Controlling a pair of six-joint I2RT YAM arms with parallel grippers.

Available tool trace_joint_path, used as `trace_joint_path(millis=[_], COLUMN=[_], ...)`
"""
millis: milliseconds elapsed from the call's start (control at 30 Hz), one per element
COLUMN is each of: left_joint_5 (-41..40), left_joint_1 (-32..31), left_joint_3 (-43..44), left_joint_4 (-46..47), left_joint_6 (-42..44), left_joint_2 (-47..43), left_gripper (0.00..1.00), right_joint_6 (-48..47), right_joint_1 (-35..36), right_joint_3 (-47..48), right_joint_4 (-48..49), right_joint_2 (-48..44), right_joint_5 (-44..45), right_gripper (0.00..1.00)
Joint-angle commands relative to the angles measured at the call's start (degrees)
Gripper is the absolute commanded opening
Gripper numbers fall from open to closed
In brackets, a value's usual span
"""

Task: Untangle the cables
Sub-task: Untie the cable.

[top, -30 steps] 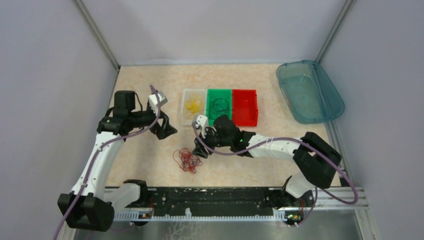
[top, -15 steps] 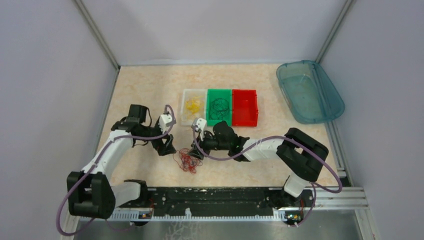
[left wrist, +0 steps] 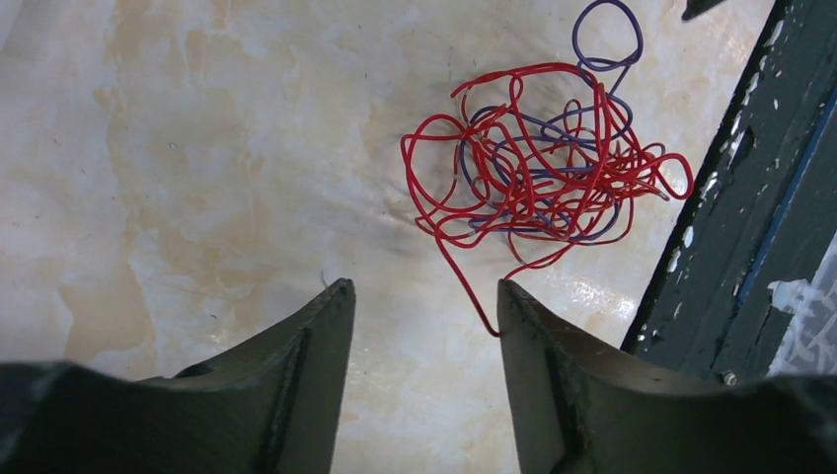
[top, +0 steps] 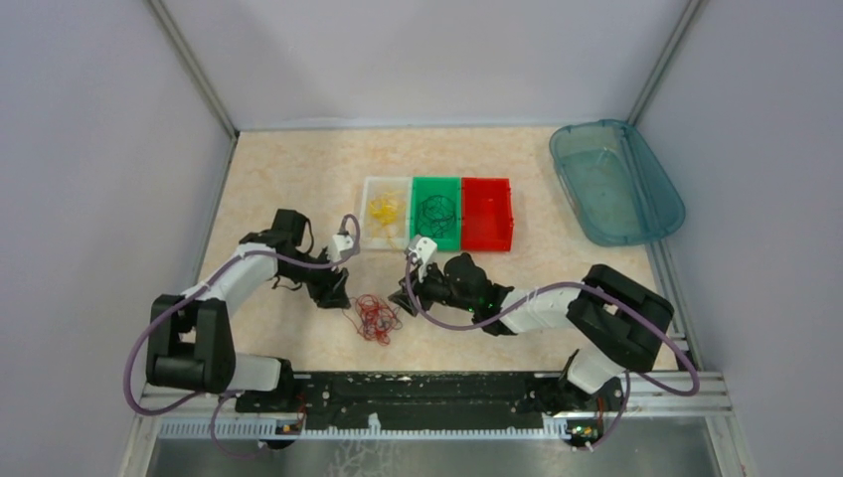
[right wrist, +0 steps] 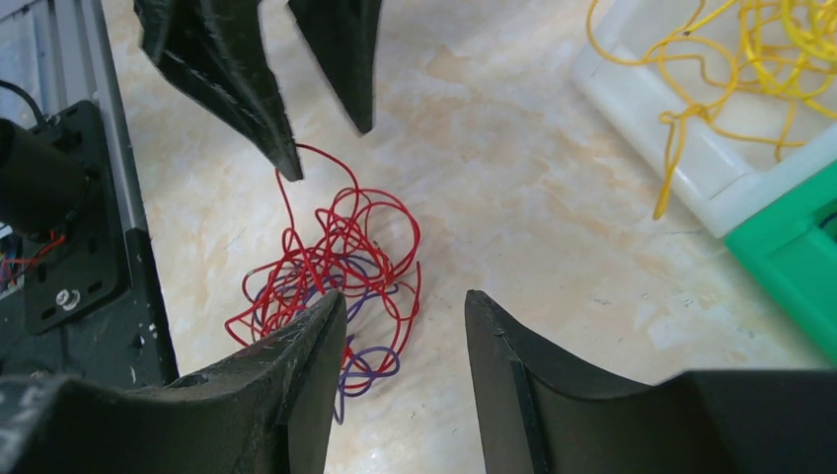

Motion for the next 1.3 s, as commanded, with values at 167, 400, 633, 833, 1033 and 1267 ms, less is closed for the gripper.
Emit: trace_joint_path(millis=[167, 400, 633, 833, 1033, 1267], left_joint_5=[2.3, 6.3, 11.5, 14.9, 19.1, 21.9], left_joint_1=[-0.5, -0.7, -1.4, -1.8, -2.4, -2.6], left_joint_3=[3.3, 10.7, 16.6, 21.7, 25.8, 28.9], left_joint_4=[0.3, -8.8, -17.2, -19.1, -19.1, -18.4], left_joint_6=[1.1, 2.5, 5.4, 3.1, -0.2, -4.3], left_joint_2=[-0.7, -7.2, -12.7, -15.0, -16.4, -17.2], left_gripper=[0.1, 0.0, 0.0, 0.0, 0.0, 0.0], right_joint_6=[3.9, 1.0, 0.7, 3.5, 6.2, 12.2], right_joint_1=[-2.6, -3.5, -3.5, -3.5, -2.0, -1.4], right_joint_3=[0.9, 8.8, 15.8, 19.3, 22.4, 23.5], right_joint_4=[5.5, 2.6, 4.6, 10.2, 14.9, 23.3], right_joint_2=[-6.4, -3.5, 1.0, 5.2, 10.2, 14.4], right_joint_5=[-0.4, -10.4, -18.6, -23.6, -25.2, -24.1], right_gripper=[0.5, 0.63, 0.79, 0.8, 0.77, 0.74])
